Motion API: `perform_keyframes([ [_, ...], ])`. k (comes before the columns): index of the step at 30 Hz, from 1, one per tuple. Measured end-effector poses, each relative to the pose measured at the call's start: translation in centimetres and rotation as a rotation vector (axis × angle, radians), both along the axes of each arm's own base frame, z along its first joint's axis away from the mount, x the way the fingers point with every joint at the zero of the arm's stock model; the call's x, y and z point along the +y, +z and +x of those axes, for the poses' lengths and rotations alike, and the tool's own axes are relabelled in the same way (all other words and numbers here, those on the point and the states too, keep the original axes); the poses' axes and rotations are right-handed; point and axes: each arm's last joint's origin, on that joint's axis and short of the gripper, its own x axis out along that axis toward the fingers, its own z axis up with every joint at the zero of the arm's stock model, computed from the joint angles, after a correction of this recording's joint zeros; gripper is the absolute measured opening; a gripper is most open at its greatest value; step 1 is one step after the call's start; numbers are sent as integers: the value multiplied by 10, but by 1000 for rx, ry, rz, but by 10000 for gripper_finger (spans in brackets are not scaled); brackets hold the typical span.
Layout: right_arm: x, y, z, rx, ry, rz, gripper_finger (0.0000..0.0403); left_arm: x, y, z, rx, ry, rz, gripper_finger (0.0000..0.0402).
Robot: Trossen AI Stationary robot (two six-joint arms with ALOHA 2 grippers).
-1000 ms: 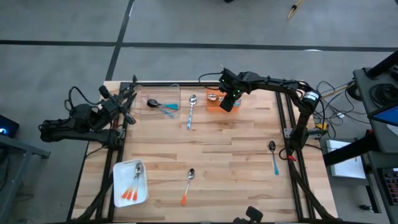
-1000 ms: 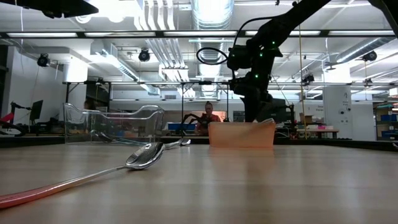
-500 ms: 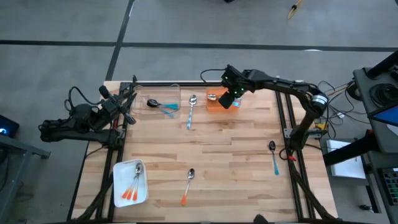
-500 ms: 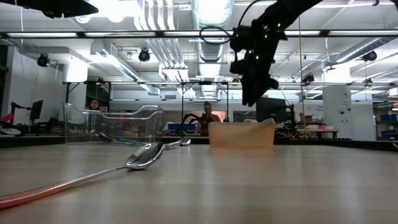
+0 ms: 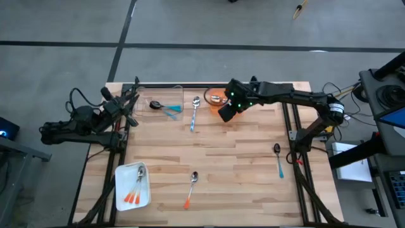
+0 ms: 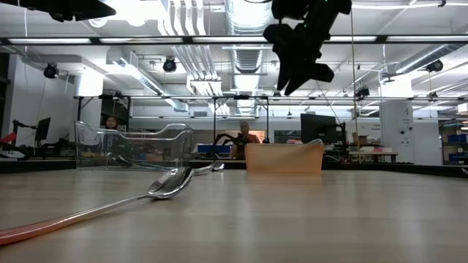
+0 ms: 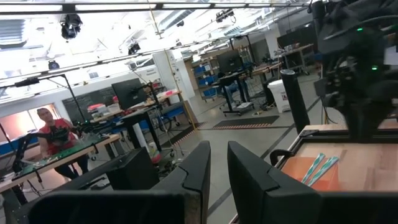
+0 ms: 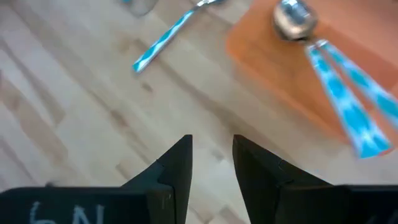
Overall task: Sort silverware by color (type)
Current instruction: Put the blue spoon into the transparent bin
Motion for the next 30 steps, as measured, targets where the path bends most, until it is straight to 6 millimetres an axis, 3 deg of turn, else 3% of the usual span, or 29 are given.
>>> perform_keyframes([
  [8, 30, -1, 9, -6, 27, 52, 88, 0, 0, 0, -6, -2, -7, 36],
  [18, 58, -5, 6, 59, 118, 246, 83, 0, 0, 0, -31, -8, -35, 36],
  [24, 93, -17, -6, 237, 198, 277, 80, 0, 0, 0, -77, -20, -87, 36],
  [30, 140, -45, -19, 362, 309, 277, 79, 0, -1, 0, -158, -45, -197, 36],
])
